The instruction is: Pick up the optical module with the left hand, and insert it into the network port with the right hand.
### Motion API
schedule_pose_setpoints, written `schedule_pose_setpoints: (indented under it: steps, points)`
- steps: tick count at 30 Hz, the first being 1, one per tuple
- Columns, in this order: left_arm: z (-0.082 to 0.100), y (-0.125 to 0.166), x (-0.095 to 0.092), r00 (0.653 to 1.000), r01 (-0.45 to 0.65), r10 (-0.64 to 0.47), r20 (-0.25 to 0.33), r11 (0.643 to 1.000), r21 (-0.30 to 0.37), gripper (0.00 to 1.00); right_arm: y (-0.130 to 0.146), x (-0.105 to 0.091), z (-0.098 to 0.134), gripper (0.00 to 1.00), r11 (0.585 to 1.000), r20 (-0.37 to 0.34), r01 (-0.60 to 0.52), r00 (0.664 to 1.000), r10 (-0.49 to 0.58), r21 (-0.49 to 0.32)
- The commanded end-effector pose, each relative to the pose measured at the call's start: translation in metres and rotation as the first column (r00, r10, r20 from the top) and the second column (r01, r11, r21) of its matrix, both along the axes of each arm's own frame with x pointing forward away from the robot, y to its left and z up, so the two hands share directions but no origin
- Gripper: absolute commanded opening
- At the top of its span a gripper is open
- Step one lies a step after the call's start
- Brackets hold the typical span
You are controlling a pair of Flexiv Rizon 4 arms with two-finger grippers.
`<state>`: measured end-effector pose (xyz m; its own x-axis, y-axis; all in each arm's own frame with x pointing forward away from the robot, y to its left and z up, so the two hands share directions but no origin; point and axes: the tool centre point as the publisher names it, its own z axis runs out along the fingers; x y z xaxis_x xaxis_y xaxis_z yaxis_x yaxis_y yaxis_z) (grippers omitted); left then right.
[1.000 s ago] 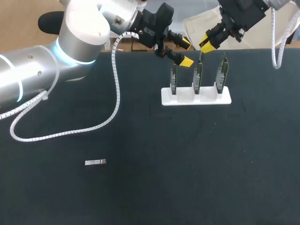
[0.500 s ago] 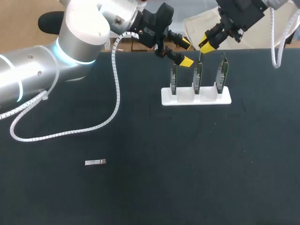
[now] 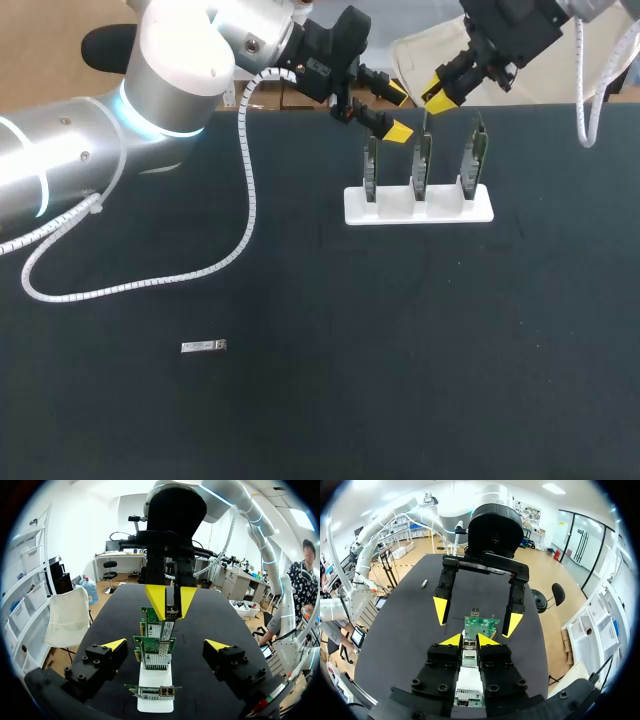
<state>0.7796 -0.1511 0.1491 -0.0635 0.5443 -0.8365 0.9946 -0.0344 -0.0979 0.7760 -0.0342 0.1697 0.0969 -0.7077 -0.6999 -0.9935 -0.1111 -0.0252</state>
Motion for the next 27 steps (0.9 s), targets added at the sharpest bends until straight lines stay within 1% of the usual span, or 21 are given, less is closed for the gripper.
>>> schedule_pose_setpoints:
  steps: [1, 11, 17, 27]
  points:
    - [0.0, 0.0, 0.001, 1.0, 0.002, -0.002, -0.002, 1.0, 0.004, 1.0, 0.001, 0.0, 0.0, 0.0, 1.0, 0.003, 0.003, 1.0, -0.003, 0.002]
    - [0.0, 0.0, 0.001, 1.0, 0.002, -0.002, -0.002, 1.0, 0.004, 1.0, 0.0, -0.001, -0.005, 0.0, 1.0, 0.001, 0.015, 1.0, -0.015, -0.004]
    - [0.0, 0.0, 0.001, 1.0, 0.002, -0.002, -0.002, 1.0, 0.004, 1.0, 0.0, 0.001, 0.001, 0.0, 1.0, 0.009, 0.016, 1.0, -0.016, 0.008]
    - [0.0, 0.0, 0.001, 1.0, 0.002, -0.002, -0.002, 1.0, 0.004, 1.0, -0.001, 0.0, -0.01, 0.0, 1.0, -0.012, 0.021, 1.0, -0.021, -0.002]
